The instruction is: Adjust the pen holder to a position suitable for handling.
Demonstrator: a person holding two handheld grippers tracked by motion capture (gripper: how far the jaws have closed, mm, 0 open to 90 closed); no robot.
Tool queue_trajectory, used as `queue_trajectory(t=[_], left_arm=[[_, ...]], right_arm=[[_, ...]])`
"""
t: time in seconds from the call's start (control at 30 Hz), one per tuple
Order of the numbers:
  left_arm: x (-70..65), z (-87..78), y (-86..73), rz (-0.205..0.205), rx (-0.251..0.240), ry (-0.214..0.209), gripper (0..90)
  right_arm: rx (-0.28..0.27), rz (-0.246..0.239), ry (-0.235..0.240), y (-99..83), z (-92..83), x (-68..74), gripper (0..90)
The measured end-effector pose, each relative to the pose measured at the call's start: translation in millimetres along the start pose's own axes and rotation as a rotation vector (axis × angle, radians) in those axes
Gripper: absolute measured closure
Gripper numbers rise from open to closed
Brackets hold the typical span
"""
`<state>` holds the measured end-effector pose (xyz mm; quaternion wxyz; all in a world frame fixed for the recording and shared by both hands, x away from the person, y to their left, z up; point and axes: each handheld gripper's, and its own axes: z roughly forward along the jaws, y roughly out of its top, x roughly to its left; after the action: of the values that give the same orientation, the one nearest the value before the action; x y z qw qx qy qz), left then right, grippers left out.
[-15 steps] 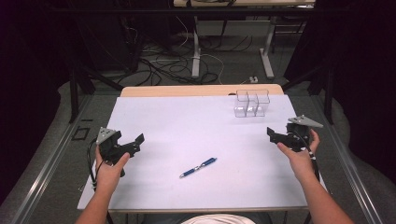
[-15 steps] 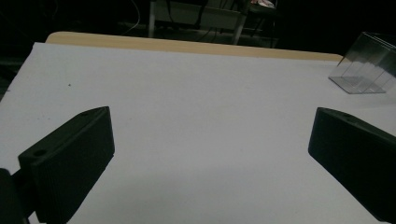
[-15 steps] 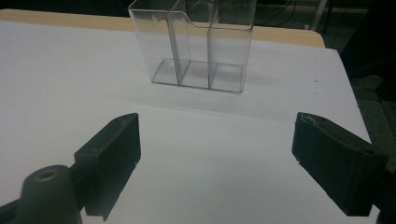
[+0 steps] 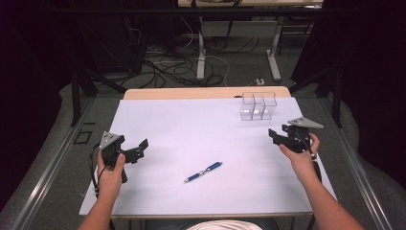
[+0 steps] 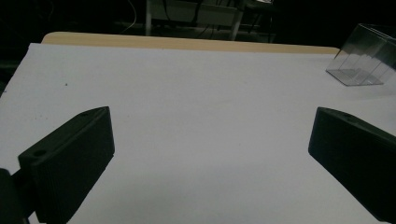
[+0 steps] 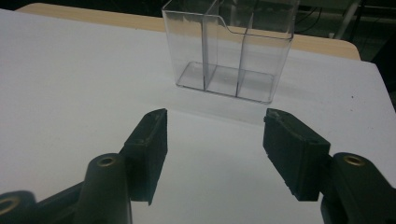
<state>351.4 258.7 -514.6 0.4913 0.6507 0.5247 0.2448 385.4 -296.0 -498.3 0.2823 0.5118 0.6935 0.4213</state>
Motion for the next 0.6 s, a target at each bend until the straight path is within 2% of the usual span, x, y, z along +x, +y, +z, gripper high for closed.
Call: queue_trajectory(t=[0.23, 0.5, 0.6], left_arm=[[1.4, -3.4, -1.8, -0.004, 0.003, 0.006, 0.2], [2.4, -4.9, -3.0, -0.001, 0.008, 0.011, 0.2], [2.4, -4.7, -3.2, 0.004, 0.008, 0.011, 0.2]], right_arm=[[0.029, -0.025, 0.01, 10.2, 7.5, 4.5, 41.5], [0.04, -0.068, 0.019, 28.2, 15.5, 3.0, 40.7], [0.038, -0.075, 0.037, 36.6, 19.6, 0.3, 42.7]])
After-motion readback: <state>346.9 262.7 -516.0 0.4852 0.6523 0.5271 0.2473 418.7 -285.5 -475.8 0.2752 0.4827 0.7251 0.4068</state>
